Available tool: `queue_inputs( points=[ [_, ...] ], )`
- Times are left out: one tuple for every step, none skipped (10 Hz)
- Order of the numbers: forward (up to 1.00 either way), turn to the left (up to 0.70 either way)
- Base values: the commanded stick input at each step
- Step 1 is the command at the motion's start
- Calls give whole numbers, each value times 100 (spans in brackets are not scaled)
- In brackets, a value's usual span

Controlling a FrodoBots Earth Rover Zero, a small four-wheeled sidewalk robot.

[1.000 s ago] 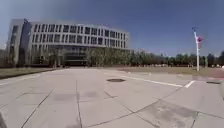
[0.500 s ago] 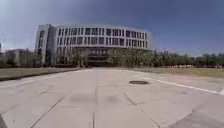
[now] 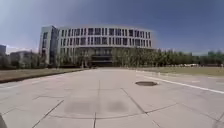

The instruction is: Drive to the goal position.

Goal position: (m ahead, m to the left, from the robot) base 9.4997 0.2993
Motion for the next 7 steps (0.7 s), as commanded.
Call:
queue_inputs(
  points=[
    [70,1],
    [70,1],
    [70,1],
    [70,1],
    [70,1],
    [70,1],
    [70,1]
  ],
)
